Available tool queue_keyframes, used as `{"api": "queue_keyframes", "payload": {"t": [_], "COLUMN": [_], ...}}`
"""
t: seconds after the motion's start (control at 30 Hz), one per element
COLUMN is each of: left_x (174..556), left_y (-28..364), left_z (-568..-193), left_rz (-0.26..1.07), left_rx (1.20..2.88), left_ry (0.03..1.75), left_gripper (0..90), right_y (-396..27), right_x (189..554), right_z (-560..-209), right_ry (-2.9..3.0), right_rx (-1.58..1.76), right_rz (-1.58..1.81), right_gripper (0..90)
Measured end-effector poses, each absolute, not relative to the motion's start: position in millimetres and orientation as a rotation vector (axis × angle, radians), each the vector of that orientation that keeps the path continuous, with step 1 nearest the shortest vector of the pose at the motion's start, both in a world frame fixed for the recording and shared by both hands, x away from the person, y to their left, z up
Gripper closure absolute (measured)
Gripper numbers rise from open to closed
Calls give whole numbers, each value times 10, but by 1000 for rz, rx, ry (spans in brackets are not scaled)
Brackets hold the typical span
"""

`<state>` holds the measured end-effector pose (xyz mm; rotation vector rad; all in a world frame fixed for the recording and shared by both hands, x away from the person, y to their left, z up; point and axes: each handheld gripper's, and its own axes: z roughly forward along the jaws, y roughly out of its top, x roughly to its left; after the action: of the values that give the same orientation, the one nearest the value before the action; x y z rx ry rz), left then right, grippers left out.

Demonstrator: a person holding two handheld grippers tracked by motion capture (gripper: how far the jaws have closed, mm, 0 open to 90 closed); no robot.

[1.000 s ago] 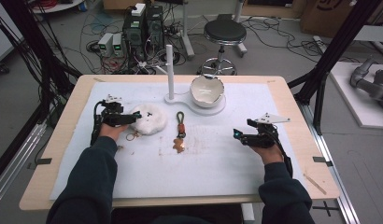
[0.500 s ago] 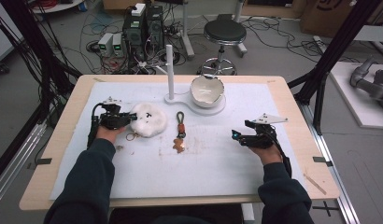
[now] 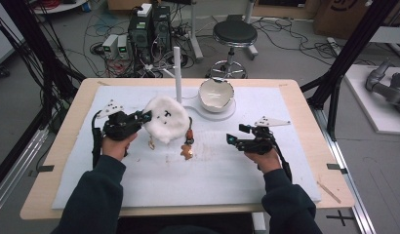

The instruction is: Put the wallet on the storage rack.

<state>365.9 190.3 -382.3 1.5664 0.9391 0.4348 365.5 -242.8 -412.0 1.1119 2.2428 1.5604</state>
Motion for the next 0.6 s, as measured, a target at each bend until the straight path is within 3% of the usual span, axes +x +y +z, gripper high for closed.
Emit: {"api": "queue_keyframes", "payload": {"t": [0.3, 0.4, 0.43, 0.57, 0.6], "left_x": [3612, 3612, 3607, 3596, 3594], "left_y": [1434, 1330, 1297, 1241, 1232], "left_z": [-3896, -3916, -3923, -3944, -3950], "left_rz": [398, 373, 369, 354, 350], "left_rx": [1560, 1558, 1564, 1597, 1619], "left_ry": [847, 834, 828, 822, 823], "left_gripper": [764, 764, 763, 762, 761], "right_y": [-1952, -1874, -1856, -1916, -1965], "right_x": [3678, 3683, 3683, 3697, 3705], "right_z": [-4188, -4208, -4213, -4189, -4174], "right_ry": [2387, 2426, 2441, 2439, 2419], "right_rx": [1035, 1008, 1006, 1031, 1055], "right_rz": [1692, 1717, 1727, 1787, 1816], "right_gripper": [220, 304, 349, 688, 734]}}
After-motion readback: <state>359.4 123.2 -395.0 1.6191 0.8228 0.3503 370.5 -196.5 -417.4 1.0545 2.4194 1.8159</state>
